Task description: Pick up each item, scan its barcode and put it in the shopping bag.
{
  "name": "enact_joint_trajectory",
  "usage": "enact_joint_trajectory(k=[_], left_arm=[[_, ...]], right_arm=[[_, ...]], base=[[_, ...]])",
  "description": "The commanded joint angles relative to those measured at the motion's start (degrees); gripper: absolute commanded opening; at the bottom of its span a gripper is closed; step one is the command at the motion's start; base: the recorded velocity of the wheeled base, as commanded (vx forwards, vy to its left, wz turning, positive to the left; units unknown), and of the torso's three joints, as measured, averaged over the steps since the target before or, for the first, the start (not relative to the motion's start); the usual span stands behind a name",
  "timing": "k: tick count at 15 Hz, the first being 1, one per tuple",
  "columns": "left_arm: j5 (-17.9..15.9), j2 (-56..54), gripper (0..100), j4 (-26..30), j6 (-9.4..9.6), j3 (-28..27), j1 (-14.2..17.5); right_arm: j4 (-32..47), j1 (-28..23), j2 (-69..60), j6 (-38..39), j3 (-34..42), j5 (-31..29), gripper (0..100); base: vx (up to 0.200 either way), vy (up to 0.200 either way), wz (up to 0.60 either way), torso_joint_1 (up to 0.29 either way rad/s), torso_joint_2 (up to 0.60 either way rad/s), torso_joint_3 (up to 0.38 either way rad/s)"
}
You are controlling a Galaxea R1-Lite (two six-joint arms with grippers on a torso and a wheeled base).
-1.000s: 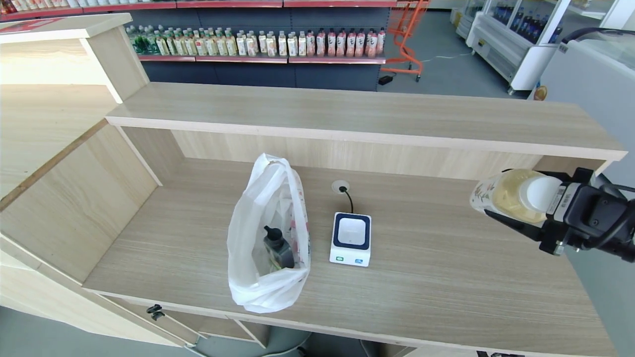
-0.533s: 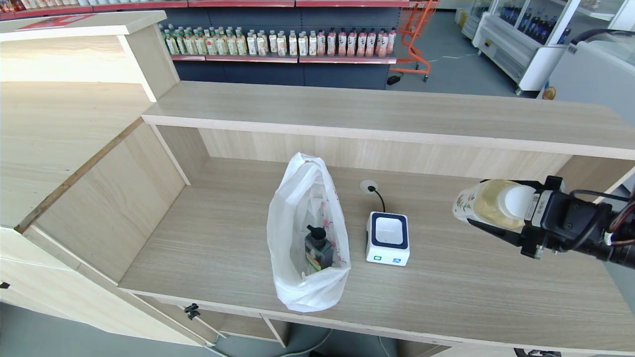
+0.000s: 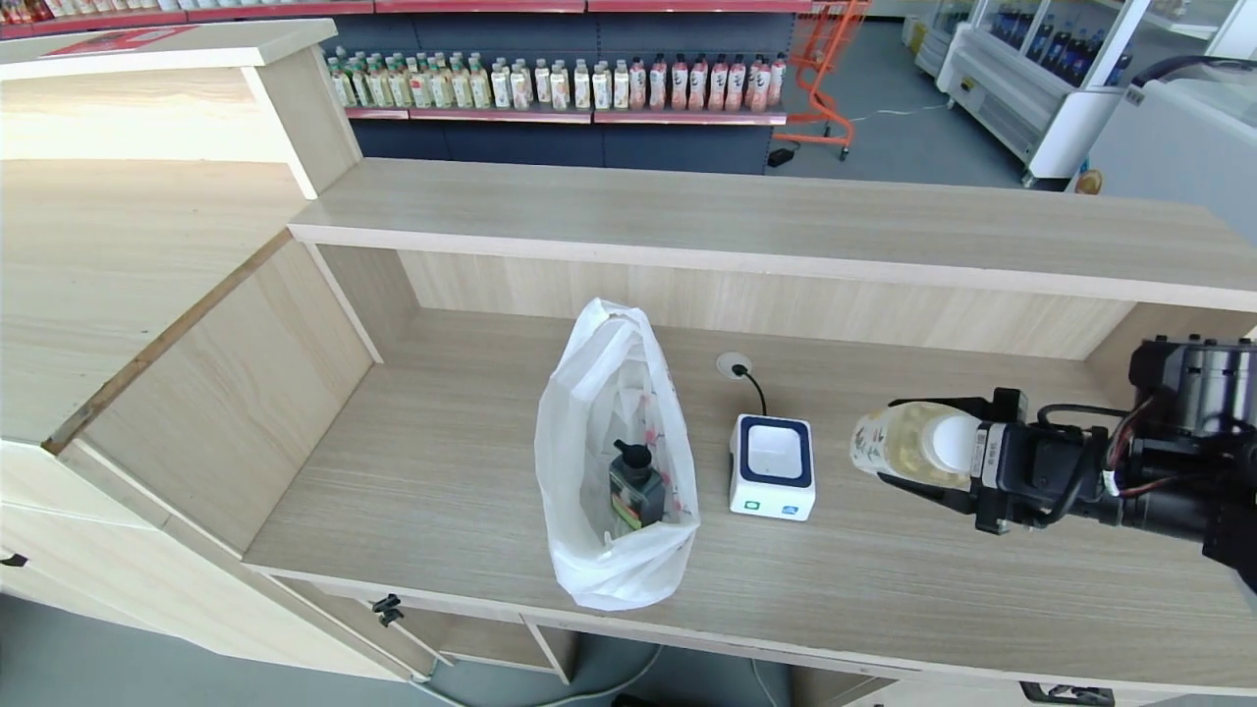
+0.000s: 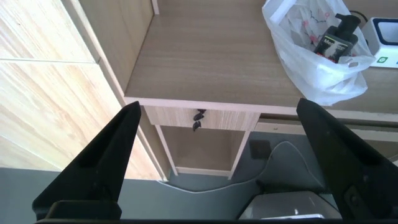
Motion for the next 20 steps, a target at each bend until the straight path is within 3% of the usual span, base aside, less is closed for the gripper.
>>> enact_joint_trajectory(k=[1, 5, 20], left_arm=[[0.0, 0.0, 100, 0.0, 0.01, 0.0, 0.0], [0.0, 0.0, 100, 0.0, 0.01, 0.0, 0.0], [0.0, 0.0, 100, 0.0, 0.01, 0.0, 0.0]], right_arm=[[-3.6, 0.1, 6.2, -0.3, -0.3, 1.1, 0], [-11.5, 0.1, 13.4, -0.4, -2.4, 3.3, 0], [-14.4, 3.6, 23.3, -0.4, -10.6, 5.9, 0]], base=[[0.0, 0.0, 0.0, 0.0, 0.0, 0.0], [0.0, 0.0, 0.0, 0.0, 0.0, 0.0], [0.0, 0.0, 0.0, 0.0, 0.0, 0.0]])
